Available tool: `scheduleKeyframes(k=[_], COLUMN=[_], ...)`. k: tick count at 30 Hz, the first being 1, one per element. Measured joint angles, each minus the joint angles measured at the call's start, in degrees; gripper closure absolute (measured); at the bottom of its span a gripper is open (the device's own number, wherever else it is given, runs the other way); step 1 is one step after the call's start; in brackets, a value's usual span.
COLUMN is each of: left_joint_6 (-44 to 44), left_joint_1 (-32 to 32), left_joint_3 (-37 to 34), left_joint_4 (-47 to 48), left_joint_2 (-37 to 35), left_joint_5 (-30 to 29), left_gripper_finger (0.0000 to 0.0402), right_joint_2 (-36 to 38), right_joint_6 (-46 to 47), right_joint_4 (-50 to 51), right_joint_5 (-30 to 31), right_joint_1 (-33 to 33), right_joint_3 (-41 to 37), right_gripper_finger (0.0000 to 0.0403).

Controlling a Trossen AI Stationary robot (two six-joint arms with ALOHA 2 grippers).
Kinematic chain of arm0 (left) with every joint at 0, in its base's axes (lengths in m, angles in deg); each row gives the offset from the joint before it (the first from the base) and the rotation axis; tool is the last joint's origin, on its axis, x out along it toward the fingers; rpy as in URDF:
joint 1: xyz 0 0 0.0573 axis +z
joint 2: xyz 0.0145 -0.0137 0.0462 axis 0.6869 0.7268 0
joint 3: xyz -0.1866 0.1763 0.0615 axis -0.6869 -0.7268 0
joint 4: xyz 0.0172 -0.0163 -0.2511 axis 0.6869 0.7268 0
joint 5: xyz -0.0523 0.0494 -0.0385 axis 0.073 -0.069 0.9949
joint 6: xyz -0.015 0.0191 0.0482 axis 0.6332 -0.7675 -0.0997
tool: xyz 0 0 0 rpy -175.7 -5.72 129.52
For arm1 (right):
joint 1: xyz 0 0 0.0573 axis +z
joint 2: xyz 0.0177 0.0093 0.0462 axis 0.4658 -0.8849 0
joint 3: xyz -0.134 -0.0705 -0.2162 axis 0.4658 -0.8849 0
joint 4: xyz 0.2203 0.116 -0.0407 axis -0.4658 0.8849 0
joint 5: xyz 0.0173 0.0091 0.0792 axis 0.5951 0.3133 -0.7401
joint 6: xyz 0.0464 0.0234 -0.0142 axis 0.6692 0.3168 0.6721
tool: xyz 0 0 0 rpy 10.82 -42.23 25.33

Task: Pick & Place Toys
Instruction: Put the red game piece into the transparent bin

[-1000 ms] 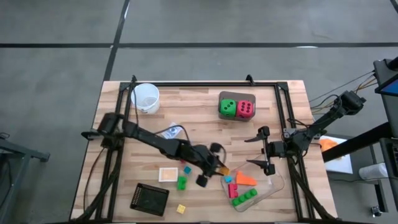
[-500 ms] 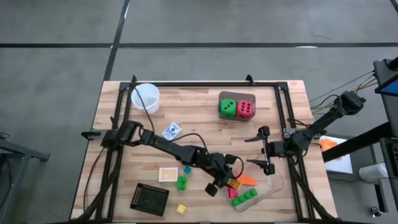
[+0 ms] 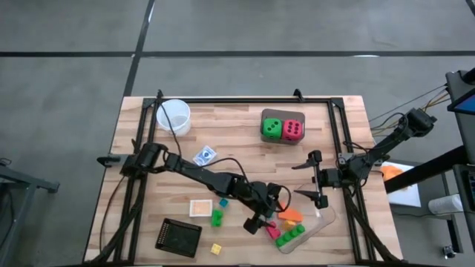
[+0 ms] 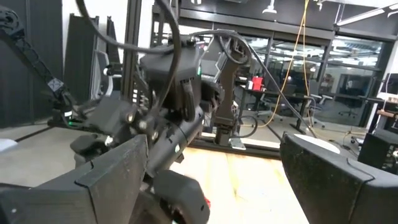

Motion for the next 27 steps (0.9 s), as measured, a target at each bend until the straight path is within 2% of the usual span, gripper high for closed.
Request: scheduleKeyframes(k=[3, 8, 15, 19, 23, 27], left_joint_6=[0.5, 0.1, 1.6, 3.7, 6.5, 7.4], left_joint_1=[-0.4, -1.3, -2.0, -1.2, 1.8, 3.9], left_joint_3=[-0.7, -4.9, -19.4, -30.4, -38.8, -43.2], left_joint_4=[1.2, 8.1, 22.3, 24.4, 24.1, 23.5], left_joint_2=[-2.7, -10.4, -24.8, -32.3, -36.1, -36.3], left_joint_5=[0.0, -3.0, -16.5, -24.6, -25.3, -21.1], left_gripper_finger=[0.0086, 0.0127, 0.0180, 0.0198, 0.0207, 0.0208], right_joint_2=[0.0, -0.1, -0.2, -0.1, -0.1, -0.1], right_joint_6=[0.3, 1.0, 1.8, 1.8, 2.0, 2.1], right_joint_4=[0.3, 1.2, 1.9, 1.8, 1.7, 1.8], right_joint_5=[0.0, 0.0, 0.0, 0.0, 0.0, 0.0], right_joint_1=[0.0, 0.0, 0.0, 0.0, 0.0, 0.0], right_joint_3=[0.0, 0.0, 0.0, 0.0, 0.0, 0.0], right_gripper_finger=[0.0046, 0.0046, 0.0046, 0.0046, 0.0046, 0.0046])
